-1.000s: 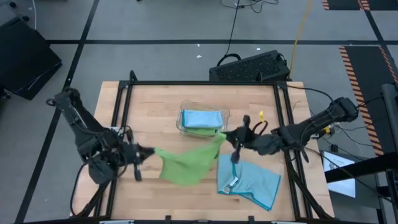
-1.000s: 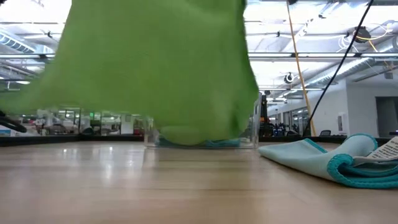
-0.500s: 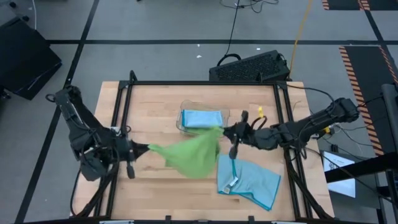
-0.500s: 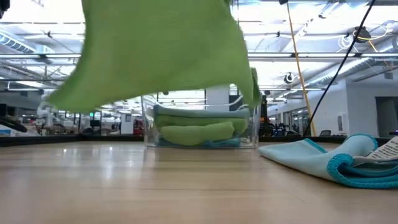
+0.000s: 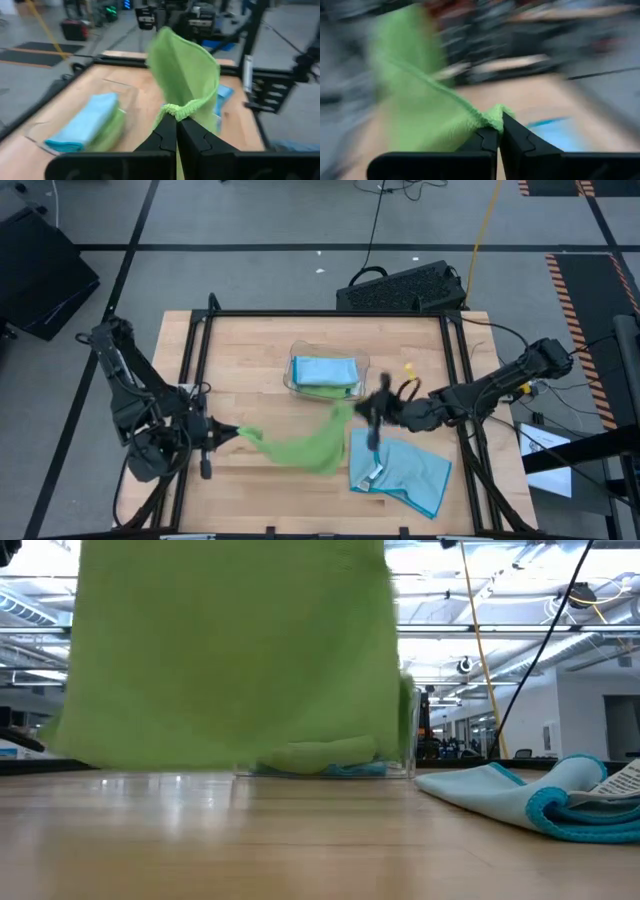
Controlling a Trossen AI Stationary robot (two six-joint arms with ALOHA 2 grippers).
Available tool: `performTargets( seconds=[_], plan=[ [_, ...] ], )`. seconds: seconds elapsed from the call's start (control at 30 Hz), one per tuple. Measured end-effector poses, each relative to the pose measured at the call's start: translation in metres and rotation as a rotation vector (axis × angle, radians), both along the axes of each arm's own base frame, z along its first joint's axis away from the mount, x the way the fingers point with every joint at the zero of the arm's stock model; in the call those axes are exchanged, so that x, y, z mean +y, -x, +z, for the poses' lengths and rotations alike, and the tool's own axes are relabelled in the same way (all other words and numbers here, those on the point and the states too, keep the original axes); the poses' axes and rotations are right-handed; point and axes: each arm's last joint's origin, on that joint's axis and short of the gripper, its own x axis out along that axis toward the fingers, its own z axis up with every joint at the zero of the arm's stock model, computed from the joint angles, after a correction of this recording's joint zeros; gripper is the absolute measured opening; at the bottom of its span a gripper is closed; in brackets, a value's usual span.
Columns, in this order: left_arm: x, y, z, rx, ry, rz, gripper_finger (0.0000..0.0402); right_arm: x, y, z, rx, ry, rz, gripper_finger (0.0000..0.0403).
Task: Fold microfiber towels
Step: Fold the green microfiber cloth
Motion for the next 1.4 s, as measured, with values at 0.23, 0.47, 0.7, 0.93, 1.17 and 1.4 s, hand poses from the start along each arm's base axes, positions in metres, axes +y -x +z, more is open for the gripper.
performTargets(
  seconds=[0.23, 0.47, 0.7, 0.93, 1.17, 1.4],
  plan=[
    [0.004, -0.002, -0.001, -0.010, -0.025, 0.048, 0.0007, 0.005, -0.021, -0.005, -0.196, -0.029, 0.241, 0.0000],
    [-0.001, 0.002, -0.002, 0.002, -0.016, 0.008, 0.0005, 0.021, -0.017, -0.028, -0.028, -0.111, 0.312, 0.0000],
    [-0.015, 0.002, -0.020, 0.124, 0.089, -0.112, 0.0003, 0.025, -0.009, -0.044, 0.121, -0.157, 0.198, 0.0000],
    [-0.046, 0.002, -0.051, 0.194, 0.175, -0.221, 0.0008, 0.037, -0.004, -0.044, 0.134, -0.231, 0.284, 0.0000],
    [-0.083, 0.003, -0.078, 0.208, 0.176, -0.274, 0.0009, 0.054, 0.000, -0.055, 0.183, -0.240, 0.322, 0.0000],
    [-0.116, -0.001, -0.115, 0.265, 0.273, -0.300, 0.0005, 0.089, -0.007, -0.098, 0.276, -0.276, 0.357, 0.0000]
  ],
)
